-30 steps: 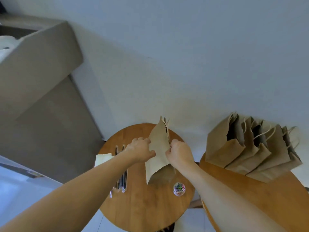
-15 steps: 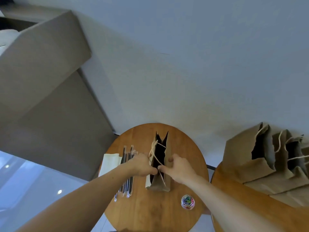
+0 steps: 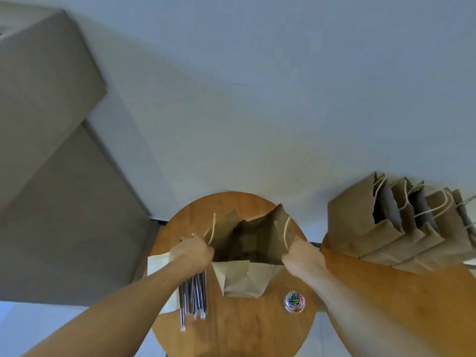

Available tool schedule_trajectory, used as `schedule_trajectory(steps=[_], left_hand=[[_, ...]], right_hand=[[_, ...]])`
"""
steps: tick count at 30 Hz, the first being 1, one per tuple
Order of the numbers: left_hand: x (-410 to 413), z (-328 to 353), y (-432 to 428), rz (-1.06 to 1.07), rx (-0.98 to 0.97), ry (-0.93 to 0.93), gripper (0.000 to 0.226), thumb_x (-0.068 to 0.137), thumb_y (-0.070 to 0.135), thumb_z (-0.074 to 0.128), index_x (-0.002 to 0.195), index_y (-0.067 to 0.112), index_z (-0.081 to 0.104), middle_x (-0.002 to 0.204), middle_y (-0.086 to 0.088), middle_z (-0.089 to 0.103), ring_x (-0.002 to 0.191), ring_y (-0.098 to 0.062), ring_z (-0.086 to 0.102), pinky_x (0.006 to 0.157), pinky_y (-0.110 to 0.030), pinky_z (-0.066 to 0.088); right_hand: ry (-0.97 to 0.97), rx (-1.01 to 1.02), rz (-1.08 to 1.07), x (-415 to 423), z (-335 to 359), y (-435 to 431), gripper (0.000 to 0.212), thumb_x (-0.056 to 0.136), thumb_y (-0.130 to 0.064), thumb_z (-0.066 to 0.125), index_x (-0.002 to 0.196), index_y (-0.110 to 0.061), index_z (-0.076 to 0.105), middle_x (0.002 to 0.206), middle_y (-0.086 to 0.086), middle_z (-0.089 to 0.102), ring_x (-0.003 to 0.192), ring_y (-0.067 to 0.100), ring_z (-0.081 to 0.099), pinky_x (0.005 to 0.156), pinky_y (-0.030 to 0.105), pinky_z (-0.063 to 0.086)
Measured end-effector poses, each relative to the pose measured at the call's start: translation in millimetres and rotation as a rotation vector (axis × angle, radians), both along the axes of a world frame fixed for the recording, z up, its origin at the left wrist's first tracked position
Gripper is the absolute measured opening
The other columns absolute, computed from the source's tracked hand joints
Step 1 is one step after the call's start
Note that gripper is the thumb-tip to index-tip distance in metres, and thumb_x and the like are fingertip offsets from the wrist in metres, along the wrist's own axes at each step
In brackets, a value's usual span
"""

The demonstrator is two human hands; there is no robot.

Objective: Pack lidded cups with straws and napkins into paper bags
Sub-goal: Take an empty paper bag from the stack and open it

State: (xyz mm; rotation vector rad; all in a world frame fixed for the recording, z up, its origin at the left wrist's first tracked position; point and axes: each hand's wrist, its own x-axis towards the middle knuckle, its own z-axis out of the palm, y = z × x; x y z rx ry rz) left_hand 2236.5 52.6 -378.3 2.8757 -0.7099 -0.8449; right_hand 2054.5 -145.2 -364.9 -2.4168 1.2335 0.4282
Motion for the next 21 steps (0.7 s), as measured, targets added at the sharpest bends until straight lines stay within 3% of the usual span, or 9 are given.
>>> schedule_trajectory(steps=[4, 8, 10, 11, 13, 15, 19, 21], left_hand=[[-3, -5, 6, -0.046, -0.055, 0.066, 0.031, 0.095, 0.047, 0.045, 0.076, 0.026, 0.057, 0.07, 0.003, 0.064, 0.056, -0.011, 0.065, 0.05, -0.021, 0.05], [-8, -12, -3, -0.131, -0.113, 0.404, 0.044, 0.089, 0.061, 0.051, 0.088, 0.019, 0.066, 0.074, 0.0, 0.072, 0.056, -0.011, 0.069, 0.059, -0.021, 0.056], [-2, -9, -2, -0.168, -0.105, 0.511, 0.055, 0.079, 0.071, 0.057, 0.1, 0.021, 0.063, 0.088, 0.0, 0.072, 0.068, -0.012, 0.07, 0.062, -0.023, 0.055], [2, -6, -1, -0.191, -0.085, 0.537, 0.066, 0.072, 0.075, 0.059, 0.11, 0.022, 0.06, 0.101, 0.001, 0.07, 0.083, -0.014, 0.069, 0.071, -0.026, 0.056], [9, 3, 1, -0.271, -0.012, 0.52, 0.093, 0.061, 0.081, 0.06, 0.133, 0.022, 0.05, 0.128, 0.003, 0.058, 0.114, -0.02, 0.059, 0.097, -0.037, 0.049], [17, 13, 2, -0.34, 0.048, 0.483, 0.105, 0.055, 0.082, 0.063, 0.141, 0.023, 0.044, 0.137, 0.001, 0.053, 0.122, -0.023, 0.053, 0.106, -0.043, 0.041], [33, 30, 0, -0.411, 0.009, 0.326, 0.073, 0.08, 0.052, 0.069, 0.141, 0.022, 0.043, 0.131, -0.002, 0.057, 0.115, -0.021, 0.056, 0.097, -0.035, 0.049], [39, 38, -1, -0.363, -0.061, 0.173, 0.061, 0.084, 0.048, 0.066, 0.136, 0.022, 0.048, 0.128, -0.002, 0.057, 0.113, -0.022, 0.056, 0.097, -0.04, 0.05]], right_hand=[[-0.062, 0.017, 0.02, -1, -6, 23, 0.018, 0.095, -0.035, 0.057, 0.108, -0.024, 0.053, 0.08, -0.011, 0.058, 0.068, 0.008, 0.061, 0.057, 0.018, 0.051], [-0.149, 0.146, 0.059, 7, -10, 39, 0.031, 0.092, -0.045, 0.06, 0.114, -0.025, 0.052, 0.083, -0.01, 0.062, 0.068, 0.009, 0.065, 0.055, 0.016, 0.048], [-0.111, 0.26, 0.067, 7, -9, 37, 0.047, 0.087, -0.054, 0.062, 0.123, -0.026, 0.049, 0.091, -0.009, 0.065, 0.074, 0.009, 0.068, 0.057, 0.017, 0.049], [-0.076, 0.32, 0.072, 7, -7, 33, 0.059, 0.084, -0.058, 0.064, 0.13, -0.027, 0.046, 0.103, -0.006, 0.066, 0.084, 0.012, 0.069, 0.063, 0.021, 0.053], [0.006, 0.404, 0.111, 7, -1, 24, 0.081, 0.077, -0.061, 0.066, 0.143, -0.025, 0.039, 0.134, 0.0, 0.057, 0.111, 0.021, 0.063, 0.085, 0.029, 0.056], [0.066, 0.43, 0.172, 11, 9, 12, 0.092, 0.074, -0.056, 0.069, 0.151, -0.025, 0.03, 0.152, 0.001, 0.041, 0.131, 0.024, 0.05, 0.097, 0.033, 0.051], [0.047, 0.369, 0.2, 34, 38, -10, 0.09, 0.08, -0.029, 0.066, 0.156, -0.02, 0.019, 0.161, 0.006, 0.027, 0.143, 0.028, 0.035, 0.109, 0.041, 0.044], [-0.001, 0.227, 0.242, 51, 52, -14, 0.077, 0.085, -0.021, 0.061, 0.154, -0.016, 0.027, 0.159, 0.008, 0.03, 0.141, 0.029, 0.036, 0.11, 0.04, 0.041]])
